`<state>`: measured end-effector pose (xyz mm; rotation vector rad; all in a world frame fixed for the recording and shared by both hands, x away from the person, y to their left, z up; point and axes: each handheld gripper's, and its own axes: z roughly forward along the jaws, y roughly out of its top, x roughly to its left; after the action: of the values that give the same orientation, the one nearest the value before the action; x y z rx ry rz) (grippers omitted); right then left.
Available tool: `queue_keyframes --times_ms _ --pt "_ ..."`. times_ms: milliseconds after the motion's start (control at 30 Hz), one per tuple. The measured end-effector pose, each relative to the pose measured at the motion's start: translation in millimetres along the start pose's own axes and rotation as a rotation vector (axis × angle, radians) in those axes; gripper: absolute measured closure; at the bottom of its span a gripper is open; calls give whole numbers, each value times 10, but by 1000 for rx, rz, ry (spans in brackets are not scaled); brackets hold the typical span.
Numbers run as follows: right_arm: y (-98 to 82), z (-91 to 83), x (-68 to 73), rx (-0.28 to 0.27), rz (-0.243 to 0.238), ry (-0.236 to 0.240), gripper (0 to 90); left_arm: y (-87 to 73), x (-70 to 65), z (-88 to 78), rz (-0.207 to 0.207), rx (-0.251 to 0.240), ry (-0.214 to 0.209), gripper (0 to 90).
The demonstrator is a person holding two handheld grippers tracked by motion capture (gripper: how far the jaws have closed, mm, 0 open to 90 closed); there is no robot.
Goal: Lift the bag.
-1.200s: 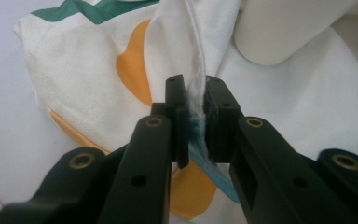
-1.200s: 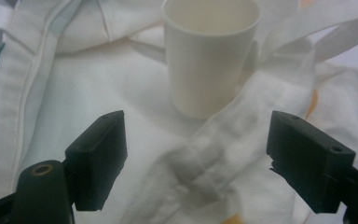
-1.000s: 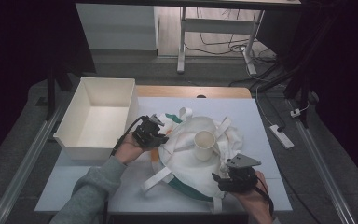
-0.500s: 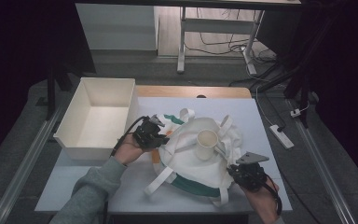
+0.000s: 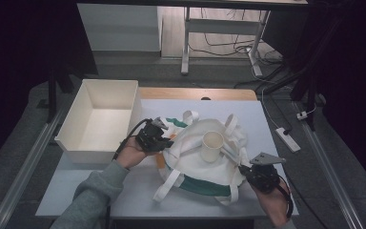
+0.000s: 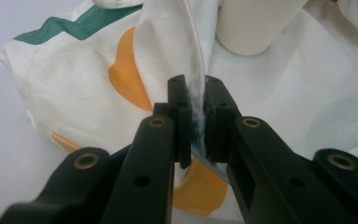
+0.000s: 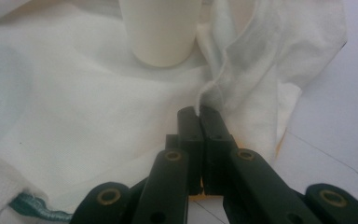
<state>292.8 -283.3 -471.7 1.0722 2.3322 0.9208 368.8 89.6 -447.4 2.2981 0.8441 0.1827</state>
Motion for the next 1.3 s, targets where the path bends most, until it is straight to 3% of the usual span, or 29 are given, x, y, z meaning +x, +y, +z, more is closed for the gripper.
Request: queue_keyframes --times_ms 233,400,433,467,633,733,833,967,1300 --pt "-11 34 23 7 -15 -19 867 2 -8 5 3 1 -1 826" --pt "13 94 84 13 -50 -79 763 4 -16 4 8 0 -1 825" --pt "22 115 99 18 -60 -111 678 5 -17 6 8 0 -2 825" --pt "31 141 110 32 -69 -141 653 5 -20 7 9 0 -1 825" --pt "52 263 62 75 -45 -116 739 2 -15 -3 7 -2 -4 825" --pt "68 205 33 51 -24 -97 780 0 -5 -4 4 -5 -7 825" --pt "76 94 -16 -2 12 -58 807 -3 12 -28 -3 -17 -11 825" --pt "105 -57 -78 -78 40 -40 817 -7 31 -96 -10 -44 -12 826" --pt "159 -201 -125 -182 42 -39 819 14 6 -198 -9 -91 -13 826"
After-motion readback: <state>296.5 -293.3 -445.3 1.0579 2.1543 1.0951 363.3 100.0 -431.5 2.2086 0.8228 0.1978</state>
